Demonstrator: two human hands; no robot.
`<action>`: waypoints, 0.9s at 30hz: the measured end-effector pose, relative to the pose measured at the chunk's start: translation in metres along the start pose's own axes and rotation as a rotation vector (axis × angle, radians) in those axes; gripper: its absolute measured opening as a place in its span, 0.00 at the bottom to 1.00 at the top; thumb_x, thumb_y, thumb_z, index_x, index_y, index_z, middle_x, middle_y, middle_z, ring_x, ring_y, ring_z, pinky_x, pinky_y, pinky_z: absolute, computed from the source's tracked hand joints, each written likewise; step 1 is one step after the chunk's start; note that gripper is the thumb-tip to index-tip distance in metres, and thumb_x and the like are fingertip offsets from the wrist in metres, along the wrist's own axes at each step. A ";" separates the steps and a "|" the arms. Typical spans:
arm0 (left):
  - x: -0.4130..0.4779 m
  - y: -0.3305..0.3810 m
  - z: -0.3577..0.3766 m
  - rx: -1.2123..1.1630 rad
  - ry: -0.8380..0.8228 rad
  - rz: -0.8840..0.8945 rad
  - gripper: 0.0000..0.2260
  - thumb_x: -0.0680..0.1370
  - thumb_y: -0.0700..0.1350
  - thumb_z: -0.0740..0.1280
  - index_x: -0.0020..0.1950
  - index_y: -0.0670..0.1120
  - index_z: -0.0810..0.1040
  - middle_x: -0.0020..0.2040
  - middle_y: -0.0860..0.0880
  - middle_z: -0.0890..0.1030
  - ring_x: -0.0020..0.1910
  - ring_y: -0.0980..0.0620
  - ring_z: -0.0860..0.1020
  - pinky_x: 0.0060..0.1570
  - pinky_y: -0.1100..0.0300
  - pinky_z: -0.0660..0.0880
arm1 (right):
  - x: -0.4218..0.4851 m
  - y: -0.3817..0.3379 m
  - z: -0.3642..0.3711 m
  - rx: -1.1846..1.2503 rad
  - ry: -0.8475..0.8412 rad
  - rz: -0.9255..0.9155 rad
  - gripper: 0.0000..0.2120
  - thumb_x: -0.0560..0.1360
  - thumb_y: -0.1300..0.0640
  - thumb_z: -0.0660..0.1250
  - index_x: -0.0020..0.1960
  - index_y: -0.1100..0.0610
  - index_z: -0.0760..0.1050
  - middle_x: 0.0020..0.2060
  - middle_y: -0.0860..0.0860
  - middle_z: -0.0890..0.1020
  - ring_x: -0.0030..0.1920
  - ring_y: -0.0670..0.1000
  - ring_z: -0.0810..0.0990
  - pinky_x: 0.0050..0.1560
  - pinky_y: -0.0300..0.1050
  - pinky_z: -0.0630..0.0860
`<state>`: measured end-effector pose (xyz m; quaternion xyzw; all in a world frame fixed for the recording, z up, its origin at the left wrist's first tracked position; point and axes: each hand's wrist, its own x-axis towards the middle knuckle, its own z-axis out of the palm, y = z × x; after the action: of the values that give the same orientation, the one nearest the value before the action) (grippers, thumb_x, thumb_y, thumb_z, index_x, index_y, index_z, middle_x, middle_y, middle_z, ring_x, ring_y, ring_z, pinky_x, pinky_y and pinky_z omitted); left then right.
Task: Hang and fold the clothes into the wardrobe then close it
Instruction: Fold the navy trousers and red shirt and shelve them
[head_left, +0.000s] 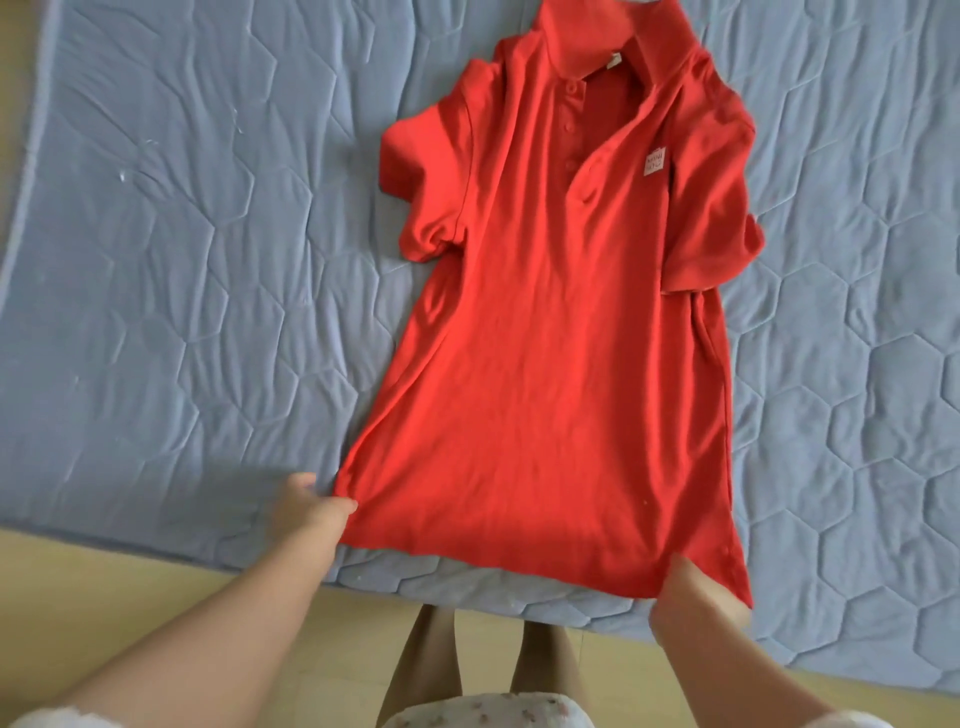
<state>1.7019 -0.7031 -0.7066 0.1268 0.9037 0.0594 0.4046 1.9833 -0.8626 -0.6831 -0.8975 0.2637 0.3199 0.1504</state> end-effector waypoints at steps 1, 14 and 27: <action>-0.006 0.018 0.004 0.002 0.068 0.068 0.25 0.69 0.37 0.73 0.65 0.40 0.71 0.61 0.37 0.74 0.59 0.39 0.74 0.58 0.50 0.70 | -0.005 -0.013 0.002 0.044 0.112 0.009 0.21 0.75 0.58 0.60 0.67 0.61 0.65 0.64 0.62 0.72 0.62 0.63 0.72 0.63 0.55 0.68; -0.051 0.218 0.117 -0.089 -0.377 0.387 0.16 0.77 0.56 0.62 0.54 0.44 0.75 0.45 0.46 0.75 0.48 0.48 0.72 0.42 0.58 0.69 | -0.069 -0.205 0.125 -0.087 -0.536 -0.628 0.19 0.73 0.55 0.63 0.64 0.53 0.69 0.59 0.52 0.75 0.52 0.54 0.77 0.53 0.45 0.72; -0.029 0.280 0.101 -0.494 -0.750 0.003 0.04 0.75 0.37 0.65 0.46 0.45 0.77 0.41 0.47 0.83 0.42 0.52 0.79 0.40 0.55 0.75 | -0.049 -0.222 0.140 -0.142 -0.597 -0.636 0.15 0.73 0.57 0.66 0.59 0.54 0.71 0.58 0.54 0.73 0.56 0.57 0.75 0.60 0.52 0.72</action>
<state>1.8469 -0.4416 -0.6940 0.0406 0.6530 0.2237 0.7224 2.0085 -0.6015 -0.7338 -0.8104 -0.1033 0.5203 0.2487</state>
